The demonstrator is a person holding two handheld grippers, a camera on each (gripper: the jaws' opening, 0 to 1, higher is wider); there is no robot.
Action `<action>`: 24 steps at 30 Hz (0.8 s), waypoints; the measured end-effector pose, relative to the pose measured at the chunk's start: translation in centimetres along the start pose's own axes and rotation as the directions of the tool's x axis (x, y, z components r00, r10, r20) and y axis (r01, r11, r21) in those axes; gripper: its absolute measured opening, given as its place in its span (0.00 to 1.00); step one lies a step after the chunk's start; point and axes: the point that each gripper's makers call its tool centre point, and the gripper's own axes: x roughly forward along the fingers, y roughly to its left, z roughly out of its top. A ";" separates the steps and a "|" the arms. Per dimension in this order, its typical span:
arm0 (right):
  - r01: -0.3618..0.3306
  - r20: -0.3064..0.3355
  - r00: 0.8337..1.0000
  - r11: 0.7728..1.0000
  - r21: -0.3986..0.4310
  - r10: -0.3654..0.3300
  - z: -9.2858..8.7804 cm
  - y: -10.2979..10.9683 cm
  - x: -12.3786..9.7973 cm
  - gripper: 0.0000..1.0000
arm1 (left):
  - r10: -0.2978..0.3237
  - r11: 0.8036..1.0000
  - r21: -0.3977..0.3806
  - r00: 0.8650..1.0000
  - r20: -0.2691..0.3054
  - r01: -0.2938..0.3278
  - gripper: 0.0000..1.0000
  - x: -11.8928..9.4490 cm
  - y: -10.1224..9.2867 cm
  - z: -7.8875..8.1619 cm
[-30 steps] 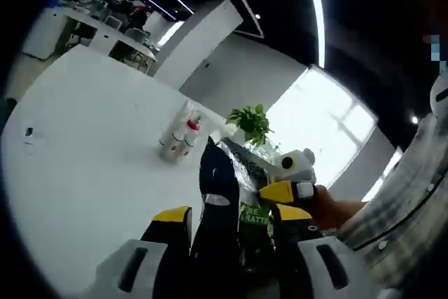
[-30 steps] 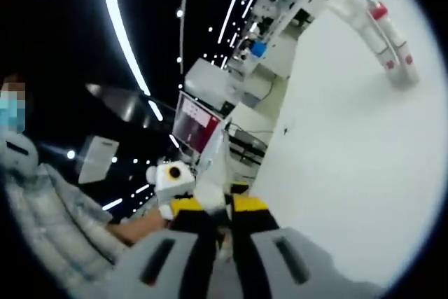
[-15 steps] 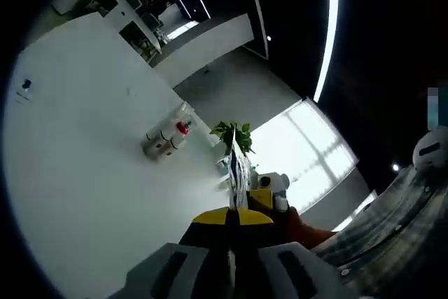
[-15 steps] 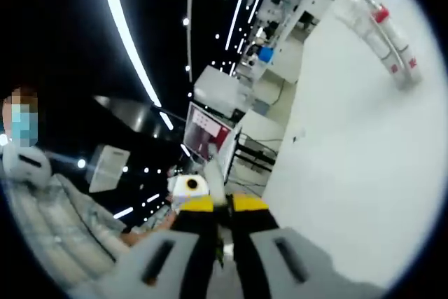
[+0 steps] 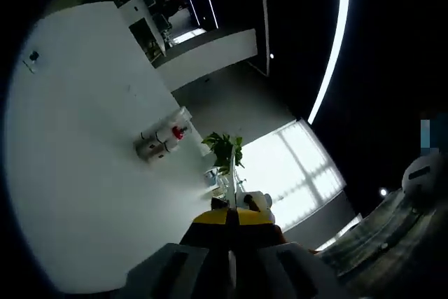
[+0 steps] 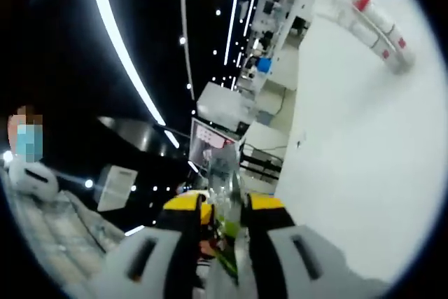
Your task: Arrange the skincare products in the storage area until every visible bottle or jar stands upright without overlapping.
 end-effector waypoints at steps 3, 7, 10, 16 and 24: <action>0.017 -0.028 0.999 1.000 0.002 -0.017 -1.4 -0.7 0.1 0.23 | -0.024 1.000 -0.016 0.999 0.022 0.024 0.00 0.0 -0.3 0.5; -0.013 -0.024 1.000 1.000 -0.003 0.013 -1.7 -0.1 0.1 0.09 | 0.011 1.000 -0.010 1.000 0.011 -0.011 0.01 -0.1 0.4 0.5; -0.049 0.000 0.999 0.997 0.062 0.049 -1.4 0.4 0.1 0.04 | 0.021 0.999 -0.028 1.000 0.019 -0.020 0.01 -0.4 0.7 0.6; -0.059 0.033 0.998 0.995 0.083 0.057 -0.8 0.2 -0.1 0.01 | 0.034 0.999 -0.043 0.999 0.027 -0.033 0.01 -0.3 0.9 0.7; -0.063 0.058 0.997 0.995 0.083 0.058 0.1 0.3 -0.7 0.00 | 0.058 0.998 -0.037 0.998 0.010 -0.057 0.05 0.4 1.2 -0.4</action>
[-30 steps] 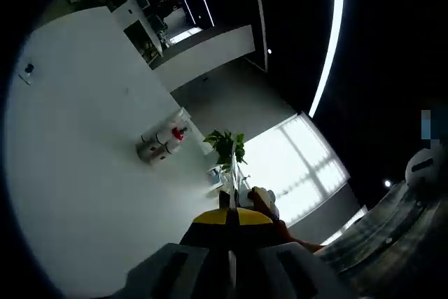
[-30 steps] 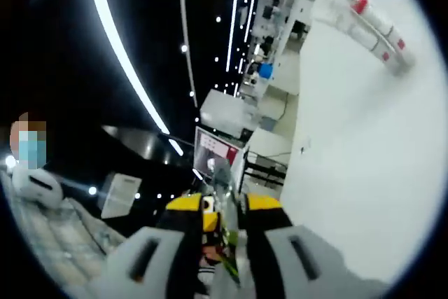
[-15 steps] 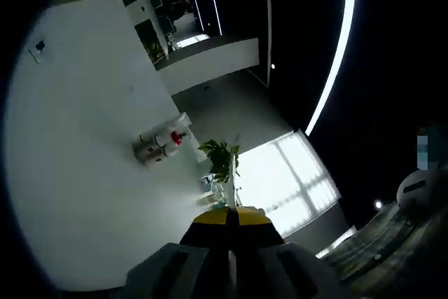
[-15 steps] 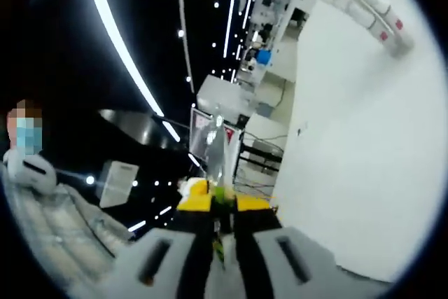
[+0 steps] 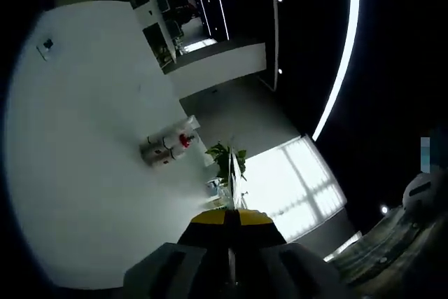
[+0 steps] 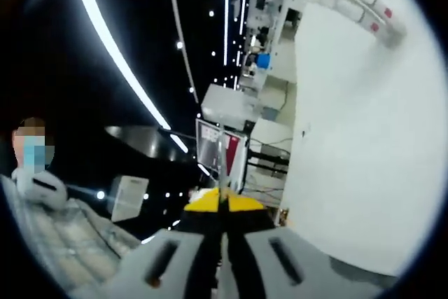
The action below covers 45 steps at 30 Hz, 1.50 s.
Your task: Arrange the skincare products in the storage area until every visible bottle or jar stands upright without overlapping.
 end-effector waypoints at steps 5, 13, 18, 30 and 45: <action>0.003 0.080 0.997 1.000 0.024 -0.004 1.8 -0.4 -0.8 0.00 | -0.003 1.000 -0.005 0.995 -0.095 0.003 0.09 0.7 0.2 -2.4; 0.051 0.077 0.996 0.997 -0.055 -0.047 1.9 -0.7 -0.8 0.01 | 0.009 0.999 -0.030 0.998 -0.063 -0.011 0.02 0.8 0.7 -2.2; 0.064 0.066 0.996 0.996 -0.055 -0.061 1.3 -1.1 -0.8 0.05 | 0.009 0.999 -0.048 0.999 -0.039 -0.011 0.01 0.7 0.8 -2.0; 0.099 0.059 0.994 0.994 -0.042 -0.097 0.6 -2.3 -1.8 0.07 | 0.027 0.997 -0.076 0.999 0.030 -0.024 0.01 0.2 1.6 -0.1; 0.359 0.048 0.928 0.851 -0.382 -0.370 0.5 -5.8 -3.5 0.38 | 0.037 0.996 -0.083 0.999 0.012 -0.036 0.01 2.1 2.8 1.0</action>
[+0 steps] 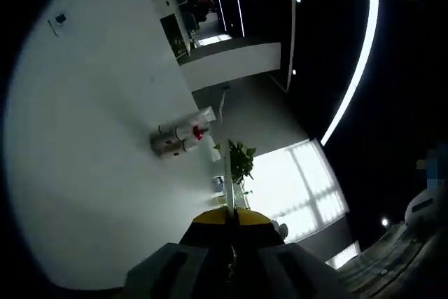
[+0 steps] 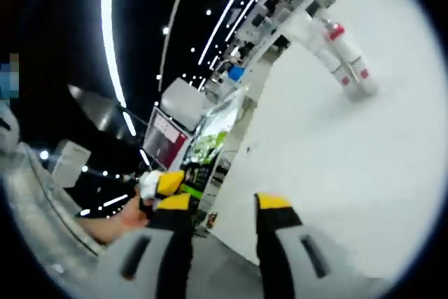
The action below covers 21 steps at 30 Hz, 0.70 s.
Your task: Arrange the skincare products in the storage area until every visible bottle or jar stands upright without overlapping.
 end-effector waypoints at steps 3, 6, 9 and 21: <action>0.059 0.017 0.998 0.996 -0.059 -0.059 0.2 -0.6 -0.4 0.44 | 0.003 1.000 -0.005 1.000 0.002 -0.003 0.01 0.5 0.6 0.8; 0.121 0.034 0.992 0.989 -0.079 -0.119 0.2 -1.3 -0.8 0.51 | 0.010 1.000 -0.011 1.000 0.002 -0.010 0.01 1.2 1.3 1.6; 0.186 0.021 0.982 0.971 -0.153 -0.185 -0.2 -1.9 -1.2 0.55 | 0.023 1.000 -0.015 1.000 0.001 -0.023 0.01 2.2 2.2 2.5; 0.372 0.039 0.920 0.837 -0.402 -0.390 -0.4 -4.2 -1.4 0.62 | 0.062 0.996 -0.067 0.998 0.024 -0.060 0.01 6.5 6.1 6.4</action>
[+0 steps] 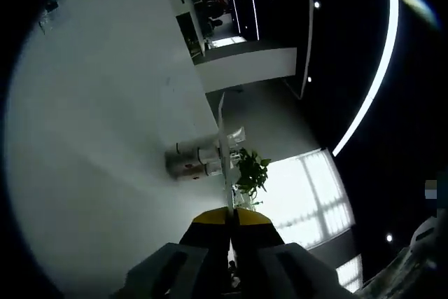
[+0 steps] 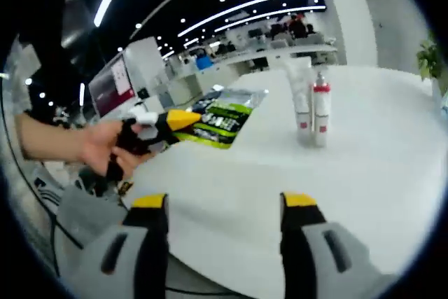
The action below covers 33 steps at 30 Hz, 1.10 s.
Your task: Arrange the skincare products in the storage area until every visible bottle or jar stands upright without overlapping.
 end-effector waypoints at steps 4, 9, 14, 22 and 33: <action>0.045 -0.033 0.998 0.999 0.007 -0.045 -0.8 -1.1 0.4 0.64 | 0.020 1.000 -0.018 1.000 0.013 -0.020 0.01 1.6 1.5 1.3; 0.065 -0.021 0.998 0.998 -0.012 -0.065 -0.5 -1.4 0.6 0.69 | 0.046 0.998 -0.053 0.999 0.020 -0.045 0.01 3.7 3.5 2.4; 0.064 -0.024 0.998 0.995 -0.072 -0.066 -0.5 -0.7 0.8 0.69 | 0.058 0.996 -0.064 0.998 0.020 -0.057 0.01 5.1 4.4 2.9; 0.057 -0.032 0.998 0.994 -0.099 -0.060 -0.6 -0.5 0.9 0.69 | 0.078 0.995 -0.056 0.997 0.005 -0.077 0.01 5.3 5.0 3.1; 0.036 -0.043 0.998 0.994 -0.105 -0.041 -0.7 0.0 1.1 0.69 | 0.080 0.996 -0.045 0.997 0.021 -0.079 0.01 4.2 4.6 2.9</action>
